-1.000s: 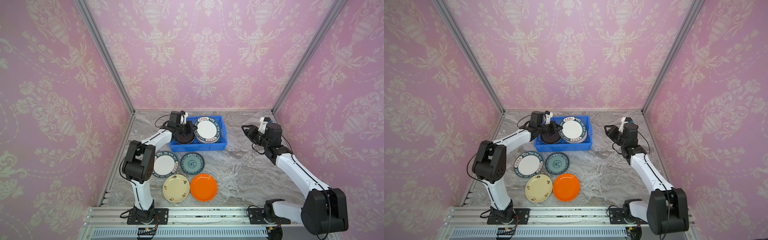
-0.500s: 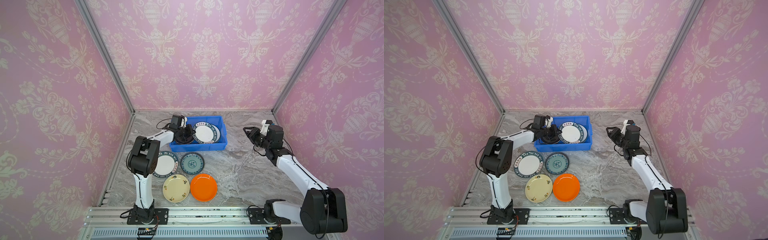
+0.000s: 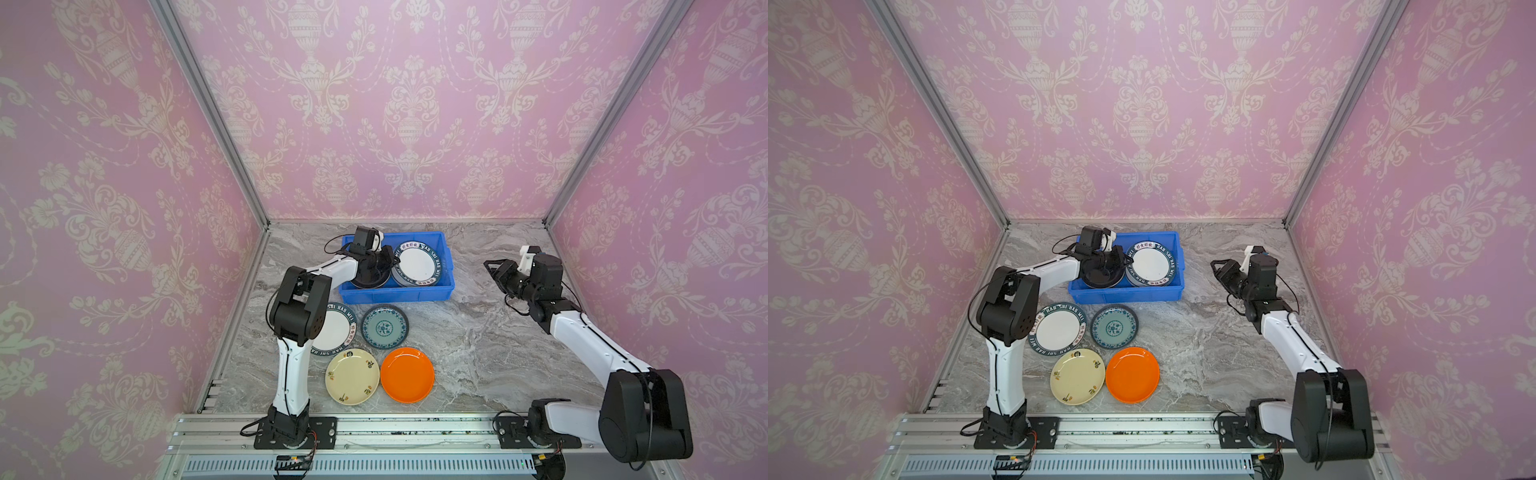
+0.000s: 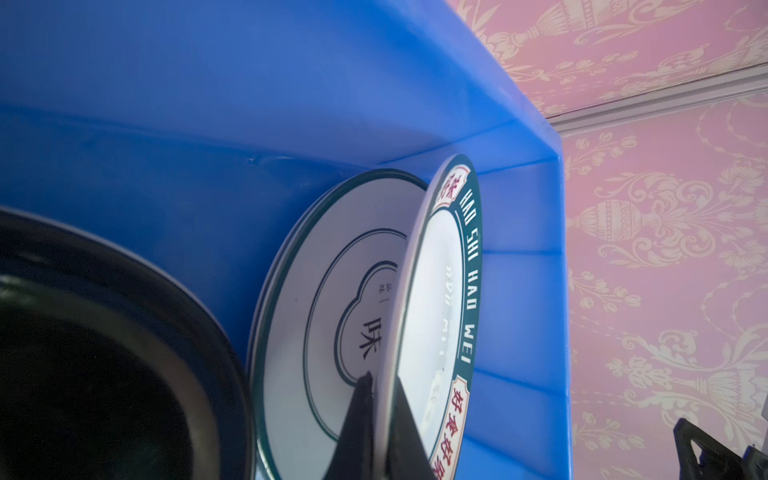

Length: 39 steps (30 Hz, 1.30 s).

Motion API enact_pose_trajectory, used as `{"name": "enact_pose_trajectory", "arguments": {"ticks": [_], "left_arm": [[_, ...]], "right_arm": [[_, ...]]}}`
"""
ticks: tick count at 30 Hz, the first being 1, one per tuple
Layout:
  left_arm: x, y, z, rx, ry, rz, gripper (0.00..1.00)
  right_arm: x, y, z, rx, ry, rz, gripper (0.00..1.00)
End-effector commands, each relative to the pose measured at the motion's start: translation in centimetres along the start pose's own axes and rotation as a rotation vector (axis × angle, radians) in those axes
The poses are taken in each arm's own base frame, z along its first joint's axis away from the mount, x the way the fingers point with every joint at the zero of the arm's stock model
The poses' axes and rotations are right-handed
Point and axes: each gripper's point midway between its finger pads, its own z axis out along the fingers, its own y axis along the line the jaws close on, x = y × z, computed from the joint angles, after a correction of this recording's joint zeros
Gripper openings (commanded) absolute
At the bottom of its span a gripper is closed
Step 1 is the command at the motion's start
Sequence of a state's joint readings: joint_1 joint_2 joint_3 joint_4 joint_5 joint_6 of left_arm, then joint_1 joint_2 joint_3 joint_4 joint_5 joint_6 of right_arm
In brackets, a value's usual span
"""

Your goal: Place the plates into the plastic bin on the countertop

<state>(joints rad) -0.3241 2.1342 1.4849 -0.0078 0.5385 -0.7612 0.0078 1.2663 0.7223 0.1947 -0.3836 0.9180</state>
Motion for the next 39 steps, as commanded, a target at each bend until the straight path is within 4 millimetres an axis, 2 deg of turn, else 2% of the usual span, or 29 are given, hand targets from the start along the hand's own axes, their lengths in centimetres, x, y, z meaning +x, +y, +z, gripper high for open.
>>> {"name": "enact_pose_trajectory", "arguments": {"ticks": [1, 5, 9, 16, 21, 26, 39], "left_arm": [[0.1, 0.5, 0.3, -0.052, 0.011, -0.005, 0.0], [0.2, 1.2, -0.2, -0.141, 0.016, 0.055, 0.25], [0.2, 1.2, -0.5, -0.199, 0.02, 0.105, 0.34], [-0.1, 1.2, -1.2, -0.304, 0.013, 0.192, 0.38], [-0.4, 0.8, -1.4, -0.347, 0.01, 0.246, 0.36], [-0.3, 0.4, -0.9, -0.365, 0.029, 0.27, 0.38], [-0.4, 1.1, -0.2, -0.454, 0.052, 0.316, 0.39]], "right_arm": [[0.2, -0.2, 0.0, -0.011, 0.003, 0.001, 0.4], [0.2, -0.4, -0.1, -0.003, -0.001, -0.008, 0.4], [0.4, -0.6, 0.0, 0.002, 0.003, -0.011, 0.4], [0.7, -1.5, -0.3, 0.056, 0.01, -0.036, 0.4], [0.8, -2.1, -0.8, 0.093, 0.005, -0.064, 0.4], [1.0, -2.4, -1.0, 0.112, 0.006, -0.079, 0.4], [1.2, -3.0, -1.1, 0.139, 0.014, -0.1, 0.41]]}}
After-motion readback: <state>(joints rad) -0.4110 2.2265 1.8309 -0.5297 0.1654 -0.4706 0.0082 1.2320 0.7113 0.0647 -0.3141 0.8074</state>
